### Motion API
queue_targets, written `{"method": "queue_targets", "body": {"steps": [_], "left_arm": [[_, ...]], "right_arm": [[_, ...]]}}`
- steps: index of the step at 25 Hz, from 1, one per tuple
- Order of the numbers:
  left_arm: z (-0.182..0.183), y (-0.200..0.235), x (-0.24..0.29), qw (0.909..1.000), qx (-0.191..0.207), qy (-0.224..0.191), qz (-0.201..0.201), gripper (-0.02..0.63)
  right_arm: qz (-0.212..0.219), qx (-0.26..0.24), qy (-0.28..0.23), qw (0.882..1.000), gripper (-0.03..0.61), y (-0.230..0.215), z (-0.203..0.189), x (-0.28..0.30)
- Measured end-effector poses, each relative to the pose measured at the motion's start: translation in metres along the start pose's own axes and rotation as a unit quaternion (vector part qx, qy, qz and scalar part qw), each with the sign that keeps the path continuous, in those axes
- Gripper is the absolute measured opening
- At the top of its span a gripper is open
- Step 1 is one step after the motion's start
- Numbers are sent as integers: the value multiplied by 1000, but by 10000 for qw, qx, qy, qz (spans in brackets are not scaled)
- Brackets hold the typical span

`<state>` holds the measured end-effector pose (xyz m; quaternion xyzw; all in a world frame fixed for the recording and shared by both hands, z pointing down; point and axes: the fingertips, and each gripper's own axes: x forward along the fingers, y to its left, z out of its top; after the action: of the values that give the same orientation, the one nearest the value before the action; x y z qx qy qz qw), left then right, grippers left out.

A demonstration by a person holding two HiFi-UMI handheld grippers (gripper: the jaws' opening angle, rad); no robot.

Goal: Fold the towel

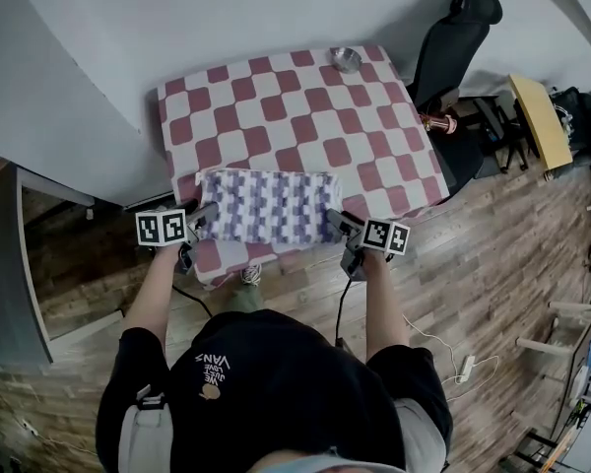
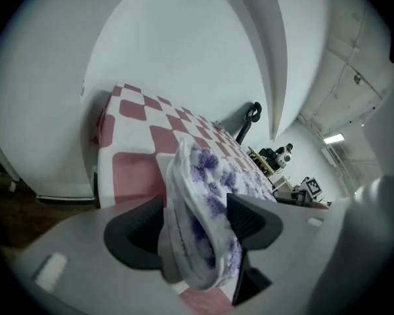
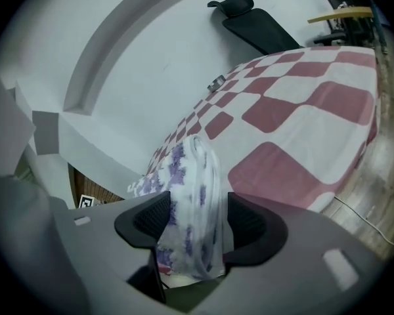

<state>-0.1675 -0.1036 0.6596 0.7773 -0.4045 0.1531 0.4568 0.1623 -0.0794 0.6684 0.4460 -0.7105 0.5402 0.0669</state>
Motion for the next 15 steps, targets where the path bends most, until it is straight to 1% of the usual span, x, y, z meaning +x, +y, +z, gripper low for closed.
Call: {"method": "queue_targets", "body": {"steps": [1,3,5,6,8,9,10,11,13,15], "left_arm": [[-3,0,3,10000,22,67,11,279],[-7,2,6,9997,132,145,108,278],[-8,6,7,9988,309,145,340,278],[-8,8,6,9982,380,116,453,276],[-9,7,8,9979,393,96,498,271],[-11,6,9,9981,371,165,458,256],[-15,4,10,9982,352,278,394,199],[-18,1,12,9981,355,369,347,158],[-16,-5,14,9982,364,350,312,122],[-11,-11,15,9987,333,198,324,109]], "right_arm": [[78,72,74,9999,277,2,-1,2],[312,264,285,9988,221,9,-8,10],[462,412,425,9972,180,17,-14,18],[489,453,485,9966,156,19,-17,21],[432,457,548,9965,138,20,-17,25],[397,436,534,9968,120,20,-16,26],[365,388,504,9973,99,21,-13,25],[325,300,477,9979,87,20,-10,24],[208,44,445,9988,77,19,-1,22],[65,-210,412,9989,73,16,15,19]]}}
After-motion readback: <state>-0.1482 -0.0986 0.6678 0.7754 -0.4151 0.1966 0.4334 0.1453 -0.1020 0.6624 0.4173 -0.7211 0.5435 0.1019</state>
